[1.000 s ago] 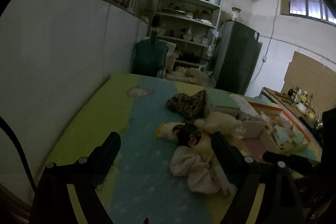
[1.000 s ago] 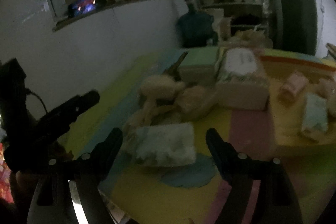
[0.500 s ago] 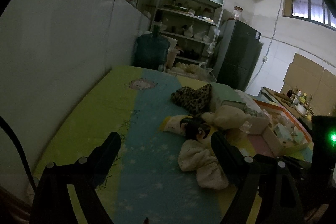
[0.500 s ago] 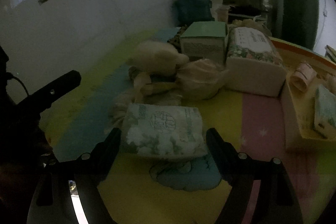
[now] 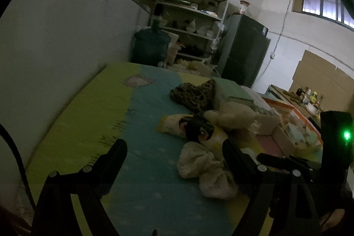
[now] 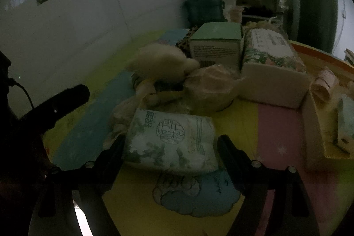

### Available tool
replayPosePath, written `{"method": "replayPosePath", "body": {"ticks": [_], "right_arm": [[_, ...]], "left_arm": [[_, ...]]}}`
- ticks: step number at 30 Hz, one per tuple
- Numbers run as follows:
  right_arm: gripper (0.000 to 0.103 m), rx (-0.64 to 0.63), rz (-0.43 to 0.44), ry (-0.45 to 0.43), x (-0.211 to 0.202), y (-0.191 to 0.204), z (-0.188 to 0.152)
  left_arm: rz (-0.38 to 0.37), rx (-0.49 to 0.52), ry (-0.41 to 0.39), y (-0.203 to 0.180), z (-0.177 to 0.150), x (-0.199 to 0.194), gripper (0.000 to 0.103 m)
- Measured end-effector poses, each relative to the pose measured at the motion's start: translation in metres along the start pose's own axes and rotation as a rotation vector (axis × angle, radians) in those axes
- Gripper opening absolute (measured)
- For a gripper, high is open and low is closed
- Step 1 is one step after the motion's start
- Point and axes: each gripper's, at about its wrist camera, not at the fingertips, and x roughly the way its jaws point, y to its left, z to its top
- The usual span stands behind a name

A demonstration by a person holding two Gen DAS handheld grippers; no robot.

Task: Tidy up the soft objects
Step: 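Grasp the white floral cloth with the left gripper while the right grasps the green-white tissue packet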

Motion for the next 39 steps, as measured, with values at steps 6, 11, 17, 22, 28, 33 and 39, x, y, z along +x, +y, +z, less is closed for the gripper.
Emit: {"method": "replayPosePath", "body": {"ticks": [6, 11, 17, 22, 28, 33, 39], "right_arm": [[0.085, 0.004, 0.003, 0.020, 0.007, -0.004, 0.001], [0.080, 0.030, 0.021, 0.029, 0.002, -0.010, 0.000], [0.078, -0.004, -0.018, -0.004, -0.015, -0.010, -0.007], [0.078, -0.002, -0.050, -0.047, -0.040, -0.019, -0.014], [0.078, 0.029, -0.057, -0.064, -0.057, -0.029, -0.023], [0.078, 0.037, -0.047, -0.071, -0.062, -0.028, -0.028], [0.078, 0.037, -0.041, -0.086, -0.064, -0.028, -0.023]], "left_arm": [[-0.010, 0.022, 0.036, -0.010, -0.005, 0.010, 0.088], [-0.026, 0.013, 0.067, -0.012, -0.009, 0.017, 0.088], [-0.040, 0.023, 0.099, -0.019, -0.013, 0.024, 0.088], [-0.037, 0.028, 0.149, -0.027, -0.018, 0.037, 0.087], [-0.029, 0.044, 0.165, -0.038, -0.022, 0.048, 0.070], [-0.050, 0.052, 0.164, -0.039, -0.026, 0.046, 0.021], [-0.089, 0.024, 0.147, -0.036, -0.023, 0.029, 0.017]]}}
